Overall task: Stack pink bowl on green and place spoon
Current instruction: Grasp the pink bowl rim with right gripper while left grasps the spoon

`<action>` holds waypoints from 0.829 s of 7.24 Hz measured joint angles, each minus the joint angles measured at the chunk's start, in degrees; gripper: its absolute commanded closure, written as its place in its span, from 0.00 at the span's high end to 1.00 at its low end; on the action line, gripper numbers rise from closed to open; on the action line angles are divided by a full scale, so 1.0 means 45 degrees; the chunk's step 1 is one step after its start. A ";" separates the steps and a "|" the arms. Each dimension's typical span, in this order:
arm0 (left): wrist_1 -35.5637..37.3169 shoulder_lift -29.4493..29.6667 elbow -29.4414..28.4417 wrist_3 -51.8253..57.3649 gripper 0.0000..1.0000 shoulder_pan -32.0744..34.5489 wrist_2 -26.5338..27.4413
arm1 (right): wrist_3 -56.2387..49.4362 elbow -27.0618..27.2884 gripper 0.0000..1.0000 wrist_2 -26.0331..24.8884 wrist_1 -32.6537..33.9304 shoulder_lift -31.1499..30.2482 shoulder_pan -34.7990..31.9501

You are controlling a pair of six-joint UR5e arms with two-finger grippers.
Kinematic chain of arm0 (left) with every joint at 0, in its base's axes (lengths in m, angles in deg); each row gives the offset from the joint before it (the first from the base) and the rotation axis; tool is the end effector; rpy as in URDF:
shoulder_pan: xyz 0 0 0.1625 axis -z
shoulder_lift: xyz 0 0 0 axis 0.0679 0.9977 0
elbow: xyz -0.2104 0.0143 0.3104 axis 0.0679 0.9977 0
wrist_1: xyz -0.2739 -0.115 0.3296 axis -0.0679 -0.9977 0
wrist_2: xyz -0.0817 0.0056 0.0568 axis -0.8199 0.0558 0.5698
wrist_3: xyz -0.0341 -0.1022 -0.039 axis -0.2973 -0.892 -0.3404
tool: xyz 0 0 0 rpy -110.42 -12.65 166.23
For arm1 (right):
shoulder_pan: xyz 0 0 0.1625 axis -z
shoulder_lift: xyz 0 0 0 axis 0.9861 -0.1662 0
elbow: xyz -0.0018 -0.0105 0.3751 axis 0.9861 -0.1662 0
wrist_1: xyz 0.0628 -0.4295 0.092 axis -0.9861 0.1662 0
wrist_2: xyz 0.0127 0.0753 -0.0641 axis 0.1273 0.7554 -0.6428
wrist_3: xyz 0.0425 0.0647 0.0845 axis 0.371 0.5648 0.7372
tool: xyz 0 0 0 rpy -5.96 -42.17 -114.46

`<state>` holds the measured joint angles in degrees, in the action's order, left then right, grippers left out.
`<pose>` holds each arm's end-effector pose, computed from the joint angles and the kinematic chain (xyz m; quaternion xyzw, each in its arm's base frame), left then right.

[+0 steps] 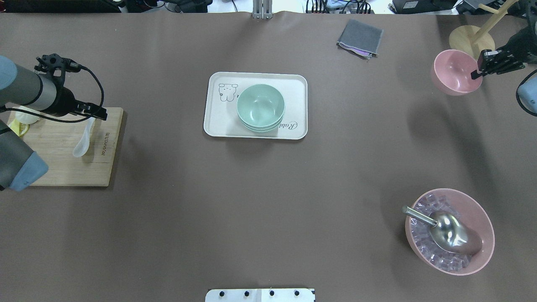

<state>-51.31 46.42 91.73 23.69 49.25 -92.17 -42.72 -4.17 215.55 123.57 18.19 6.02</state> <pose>0.3183 -0.5612 0.4648 0.1455 0.3980 0.0424 0.9048 -0.1385 -0.6596 0.5160 0.0319 -0.4792 0.0411 0.8761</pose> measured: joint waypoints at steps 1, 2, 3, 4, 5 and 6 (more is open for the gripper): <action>0.0000 -0.0118 0.0011 -0.0008 0.65 -0.0132 0.0001 | 0.0216 0.0206 0.00 0.0026 0.0001 0.0018 -0.0005; 0.0000 -0.0238 0.0039 -0.0012 0.63 -0.0193 -0.0002 | 0.0309 0.0320 0.00 0.0031 0.0005 0.0030 -0.0007; 0.0000 -0.0299 0.0048 -0.0014 0.60 -0.0216 -0.0006 | 0.0368 0.0359 0.00 0.0025 0.0005 0.0057 -0.0007; 0.0000 -0.0321 0.0059 -0.0015 0.52 -0.0221 -0.0006 | 0.0417 0.0363 0.00 0.0022 0.0011 0.0092 -0.0007; 0.0004 -0.0327 0.0066 -0.0015 0.52 -0.0226 -0.0012 | 0.0437 0.0367 0.00 0.0021 0.0014 0.0113 -0.0007; 0.0008 -0.0343 0.0062 -0.0015 0.52 -0.0227 -0.0015 | 0.0444 0.0373 0.00 0.0020 0.0015 0.0119 -0.0007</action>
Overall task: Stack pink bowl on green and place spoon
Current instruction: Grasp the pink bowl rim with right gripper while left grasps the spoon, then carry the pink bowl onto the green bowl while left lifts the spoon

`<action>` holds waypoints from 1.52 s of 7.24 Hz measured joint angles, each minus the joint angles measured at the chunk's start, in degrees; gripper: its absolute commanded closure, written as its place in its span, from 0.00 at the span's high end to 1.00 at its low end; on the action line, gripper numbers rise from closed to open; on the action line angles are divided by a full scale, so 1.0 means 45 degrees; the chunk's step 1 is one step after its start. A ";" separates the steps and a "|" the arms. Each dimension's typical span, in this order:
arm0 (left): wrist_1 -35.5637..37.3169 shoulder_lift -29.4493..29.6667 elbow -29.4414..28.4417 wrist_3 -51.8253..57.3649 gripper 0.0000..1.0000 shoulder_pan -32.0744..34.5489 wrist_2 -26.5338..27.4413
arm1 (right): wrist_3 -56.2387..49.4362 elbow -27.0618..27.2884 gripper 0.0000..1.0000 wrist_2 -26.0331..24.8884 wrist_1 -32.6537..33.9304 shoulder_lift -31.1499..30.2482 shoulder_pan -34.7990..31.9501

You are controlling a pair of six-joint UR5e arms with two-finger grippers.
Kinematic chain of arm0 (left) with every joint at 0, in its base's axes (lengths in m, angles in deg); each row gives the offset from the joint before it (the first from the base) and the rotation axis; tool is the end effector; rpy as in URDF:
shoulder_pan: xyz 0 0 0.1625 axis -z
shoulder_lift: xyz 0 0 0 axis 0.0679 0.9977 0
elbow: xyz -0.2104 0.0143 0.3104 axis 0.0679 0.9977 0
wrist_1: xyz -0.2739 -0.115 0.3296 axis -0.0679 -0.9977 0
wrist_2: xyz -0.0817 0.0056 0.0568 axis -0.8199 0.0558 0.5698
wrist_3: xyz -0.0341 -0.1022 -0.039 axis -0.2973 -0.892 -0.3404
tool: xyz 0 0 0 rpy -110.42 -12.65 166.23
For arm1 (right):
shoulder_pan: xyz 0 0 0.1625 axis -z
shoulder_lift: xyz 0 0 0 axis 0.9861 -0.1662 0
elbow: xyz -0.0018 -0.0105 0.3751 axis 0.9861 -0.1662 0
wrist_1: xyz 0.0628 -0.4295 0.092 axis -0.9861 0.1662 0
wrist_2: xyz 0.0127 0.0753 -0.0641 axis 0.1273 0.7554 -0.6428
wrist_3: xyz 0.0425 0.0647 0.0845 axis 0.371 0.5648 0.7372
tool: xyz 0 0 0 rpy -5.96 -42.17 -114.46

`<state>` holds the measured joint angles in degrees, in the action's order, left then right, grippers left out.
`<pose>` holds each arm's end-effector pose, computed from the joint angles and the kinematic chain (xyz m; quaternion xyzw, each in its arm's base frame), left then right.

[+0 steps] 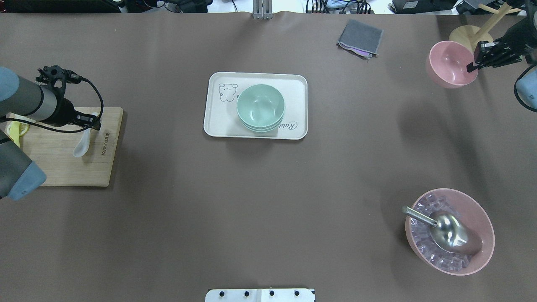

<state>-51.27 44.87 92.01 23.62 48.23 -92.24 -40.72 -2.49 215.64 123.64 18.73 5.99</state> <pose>0.3230 -0.5485 0.4793 0.1328 0.3938 0.0475 0.9083 -0.1390 -0.6623 0.4936 0.0387 -0.4856 0.0478 0.8720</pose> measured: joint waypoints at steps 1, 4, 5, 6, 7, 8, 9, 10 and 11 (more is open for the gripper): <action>-0.0003 -0.0052 -0.0015 0.0004 0.52 0.0000 -0.0001 | 0.0003 0.0003 0.00 0.0000 -0.0003 0.0006 0.0000; -0.0013 -0.0212 0.0045 -0.0018 0.00 -0.0001 -0.0028 | 0.0009 0.0012 0.00 -0.0001 -0.0018 0.0008 0.0000; -0.0016 -0.0218 0.0137 -0.0100 0.00 -0.0001 -0.0062 | 0.0017 0.0019 0.00 -0.0001 -0.0018 0.0008 0.0000; -0.0016 -0.0223 0.0228 -0.0151 0.00 -0.0001 -0.0097 | 0.0021 0.0024 0.00 -0.0001 -0.0019 0.0008 0.0000; -0.0009 -0.0318 0.0495 -0.0178 0.00 0.0002 -0.0217 | 0.0023 0.0053 0.00 0.0033 -0.0015 0.0008 -0.0018; 0.0011 -0.0584 0.1043 -0.0189 0.00 0.0058 -0.0551 | 0.0034 0.0135 0.00 0.0203 -0.0007 0.0013 -0.0097; 0.0052 -0.0879 0.1621 -0.0194 0.00 0.0202 -0.1010 | 0.0122 0.0273 0.00 0.0484 0.0001 0.0048 -0.0249; 0.0236 -0.1004 0.2110 -0.0195 0.00 0.0469 -0.1377 | 0.0486 0.0603 0.00 0.0727 0.0011 0.0140 -0.0373; 0.0498 -0.0897 0.2451 -0.0381 0.00 0.0869 -0.1575 | 0.1316 0.1105 0.00 0.0856 0.0032 0.0375 -0.0345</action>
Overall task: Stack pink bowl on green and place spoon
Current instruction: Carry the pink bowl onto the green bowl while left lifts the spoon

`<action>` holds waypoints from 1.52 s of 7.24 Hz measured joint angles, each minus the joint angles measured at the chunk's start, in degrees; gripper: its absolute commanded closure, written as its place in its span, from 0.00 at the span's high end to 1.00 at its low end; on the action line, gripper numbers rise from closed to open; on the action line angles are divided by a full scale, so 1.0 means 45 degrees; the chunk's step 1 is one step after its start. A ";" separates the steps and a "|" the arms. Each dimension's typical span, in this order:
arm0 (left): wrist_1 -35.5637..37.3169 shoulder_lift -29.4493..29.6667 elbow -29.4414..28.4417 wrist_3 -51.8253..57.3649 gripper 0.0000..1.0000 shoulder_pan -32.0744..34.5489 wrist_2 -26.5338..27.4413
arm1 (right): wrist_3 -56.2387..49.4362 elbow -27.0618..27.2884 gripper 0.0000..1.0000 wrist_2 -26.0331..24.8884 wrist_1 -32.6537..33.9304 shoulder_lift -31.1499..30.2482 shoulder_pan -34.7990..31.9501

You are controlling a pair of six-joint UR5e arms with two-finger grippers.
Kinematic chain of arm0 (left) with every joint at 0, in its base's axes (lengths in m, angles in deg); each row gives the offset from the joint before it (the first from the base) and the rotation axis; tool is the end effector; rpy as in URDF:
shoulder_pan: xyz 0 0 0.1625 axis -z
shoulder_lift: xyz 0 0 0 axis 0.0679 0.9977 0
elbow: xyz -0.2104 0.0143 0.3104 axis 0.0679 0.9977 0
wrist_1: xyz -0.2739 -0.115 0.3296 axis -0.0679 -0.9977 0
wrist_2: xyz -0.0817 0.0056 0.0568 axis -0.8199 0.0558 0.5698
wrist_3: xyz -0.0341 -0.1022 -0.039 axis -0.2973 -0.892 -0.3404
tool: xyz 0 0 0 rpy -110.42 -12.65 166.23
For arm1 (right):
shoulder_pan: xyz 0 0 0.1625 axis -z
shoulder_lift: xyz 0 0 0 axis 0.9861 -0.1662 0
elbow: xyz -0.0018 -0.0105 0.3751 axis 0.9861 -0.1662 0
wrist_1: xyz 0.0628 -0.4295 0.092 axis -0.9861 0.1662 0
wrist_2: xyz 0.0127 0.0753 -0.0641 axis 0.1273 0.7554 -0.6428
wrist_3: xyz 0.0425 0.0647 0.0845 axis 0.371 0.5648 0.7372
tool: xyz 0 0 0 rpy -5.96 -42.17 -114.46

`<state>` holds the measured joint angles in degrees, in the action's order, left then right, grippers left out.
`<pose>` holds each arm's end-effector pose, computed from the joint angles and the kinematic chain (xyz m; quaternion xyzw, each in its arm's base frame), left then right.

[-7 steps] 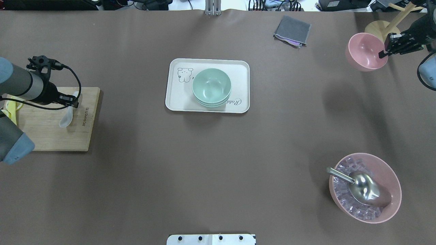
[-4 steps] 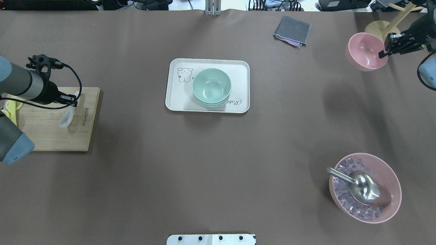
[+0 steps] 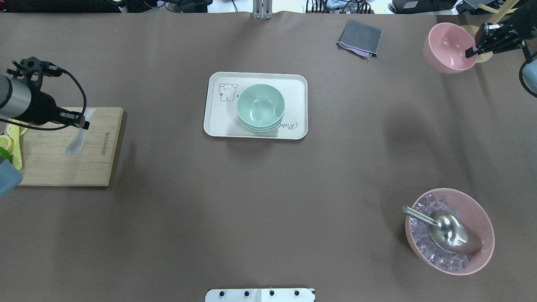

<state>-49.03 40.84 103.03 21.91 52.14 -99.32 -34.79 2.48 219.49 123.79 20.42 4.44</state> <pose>0.2718 -0.5279 0.4160 0.1321 0.4501 0.0384 0.8823 -0.1256 -0.6651 0.4221 0.0484 -0.5260 0.0645 0.8467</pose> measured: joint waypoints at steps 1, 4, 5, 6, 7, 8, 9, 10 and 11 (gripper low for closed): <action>0.0134 0.0343 0.0184 -0.0718 0.00 0.0431 -0.0092 | 0.1245 0.0492 0.00 0.0001 0.0005 0.0418 0.0346; 0.0253 0.1964 0.0159 -0.3615 0.00 0.0976 -0.0094 | 0.5266 0.1256 0.00 -0.2214 -0.0076 0.2276 0.2957; 0.0266 0.2189 0.0124 -0.3988 0.00 0.1031 -0.0064 | 0.6355 0.1434 0.00 -0.3231 -0.0089 0.2800 0.3871; 0.0272 0.2398 0.0035 -0.4274 0.00 0.1074 -0.0038 | 0.7277 0.1607 0.00 -0.4363 -0.0100 0.3211 0.4855; 0.0264 0.2646 -0.0171 -0.4442 0.00 0.1091 -0.0015 | 0.8066 0.1871 0.00 -0.5413 -0.0119 0.3419 0.5803; 0.0244 0.2779 -0.0356 -0.4492 0.00 0.1096 -0.0001 | 0.8710 0.2086 0.00 -0.6347 -0.0337 0.3505 0.6606; 0.0228 0.2833 -0.0458 -0.4496 0.00 0.1101 0.0006 | 0.9132 0.2156 0.00 -0.7273 -0.0760 0.3530 0.7263; 0.0215 0.2851 -0.0507 -0.4494 0.00 0.1102 0.0008 | 0.9368 0.2160 0.00 -0.7869 -0.1002 0.3534 0.7645; 0.0183 0.2855 -0.0557 -0.4493 0.00 0.1102 0.0009 | 0.9464 0.2167 0.00 -0.8118 -0.1102 0.3535 0.7846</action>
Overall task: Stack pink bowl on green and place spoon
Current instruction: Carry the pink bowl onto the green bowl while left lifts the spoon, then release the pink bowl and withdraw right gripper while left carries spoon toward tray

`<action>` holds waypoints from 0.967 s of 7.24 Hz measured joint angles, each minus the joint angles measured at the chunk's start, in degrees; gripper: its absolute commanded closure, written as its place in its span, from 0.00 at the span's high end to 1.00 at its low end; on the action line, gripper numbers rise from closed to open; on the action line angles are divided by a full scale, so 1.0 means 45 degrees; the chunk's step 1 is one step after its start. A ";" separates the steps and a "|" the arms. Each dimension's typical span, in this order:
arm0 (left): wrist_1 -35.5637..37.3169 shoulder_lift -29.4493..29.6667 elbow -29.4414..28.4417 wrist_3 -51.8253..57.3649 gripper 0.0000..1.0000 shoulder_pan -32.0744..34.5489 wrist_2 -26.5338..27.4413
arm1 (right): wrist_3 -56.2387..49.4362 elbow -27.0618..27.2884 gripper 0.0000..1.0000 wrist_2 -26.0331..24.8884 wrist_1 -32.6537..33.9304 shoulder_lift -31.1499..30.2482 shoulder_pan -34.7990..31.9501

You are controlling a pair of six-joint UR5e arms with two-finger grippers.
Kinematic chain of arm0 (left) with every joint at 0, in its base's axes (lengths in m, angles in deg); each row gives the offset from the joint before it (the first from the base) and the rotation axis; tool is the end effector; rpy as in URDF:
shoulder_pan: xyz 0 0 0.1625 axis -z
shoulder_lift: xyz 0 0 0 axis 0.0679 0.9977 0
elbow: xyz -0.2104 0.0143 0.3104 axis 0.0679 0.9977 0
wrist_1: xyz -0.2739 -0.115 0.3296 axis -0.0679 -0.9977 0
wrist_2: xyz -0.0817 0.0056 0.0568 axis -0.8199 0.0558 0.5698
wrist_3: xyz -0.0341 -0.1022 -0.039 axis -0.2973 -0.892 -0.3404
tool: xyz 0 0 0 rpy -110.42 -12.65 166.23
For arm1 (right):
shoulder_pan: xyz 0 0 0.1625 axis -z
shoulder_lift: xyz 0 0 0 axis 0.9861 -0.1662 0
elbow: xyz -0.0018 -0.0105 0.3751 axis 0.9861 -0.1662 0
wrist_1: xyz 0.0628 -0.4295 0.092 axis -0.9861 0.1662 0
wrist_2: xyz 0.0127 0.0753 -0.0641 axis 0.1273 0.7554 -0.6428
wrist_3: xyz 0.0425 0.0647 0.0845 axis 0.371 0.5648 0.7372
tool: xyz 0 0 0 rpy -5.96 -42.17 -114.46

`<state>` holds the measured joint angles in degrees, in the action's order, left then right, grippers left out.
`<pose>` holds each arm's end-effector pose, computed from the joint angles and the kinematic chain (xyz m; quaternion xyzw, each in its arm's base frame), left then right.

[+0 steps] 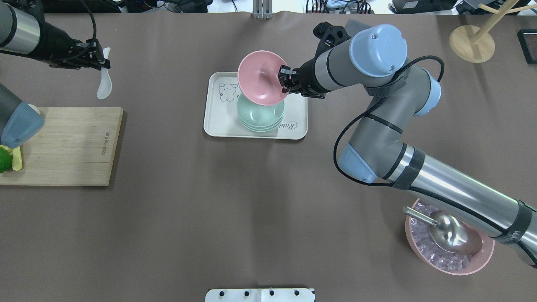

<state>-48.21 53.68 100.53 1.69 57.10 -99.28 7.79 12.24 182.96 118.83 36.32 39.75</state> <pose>0.2503 -0.5950 0.3029 0.1280 0.5081 -0.1237 0.8427 -0.4751 -0.5356 0.1537 0.0890 -0.5728 0.1690 0.7972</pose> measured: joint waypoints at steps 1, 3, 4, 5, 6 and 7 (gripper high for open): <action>-0.0043 0.0004 -0.0066 0.0011 0.00 0.0001 0.0001 | 0.0014 0.0000 0.00 -0.0099 -0.0041 -0.0033 0.0186; -0.0092 0.0002 -0.0156 0.0041 0.00 0.0001 0.0001 | 0.0008 -0.0014 0.00 -0.0172 -0.0065 -0.0129 0.0462; -0.0099 -0.0007 -0.0165 0.0047 0.00 0.0001 0.0001 | 0.0007 -0.0014 0.00 -0.0188 -0.0074 -0.0174 0.0527; -0.0102 -0.0018 -0.0170 0.0049 0.00 0.0001 0.0000 | 0.0002 -0.0015 0.00 -0.0195 -0.0079 -0.0217 0.0552; -0.0108 -0.0027 -0.0196 0.0055 0.00 0.0000 0.0001 | -0.0006 -0.0016 0.00 -0.0198 -0.0081 -0.0249 0.0566; -0.0122 -0.0027 -0.0241 0.0068 0.00 0.0001 0.0001 | -0.0007 -0.0016 0.00 -0.0199 -0.0082 -0.0260 0.0575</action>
<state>-48.76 53.56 99.44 1.99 57.11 -99.28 7.76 12.17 182.06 118.46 35.15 42.33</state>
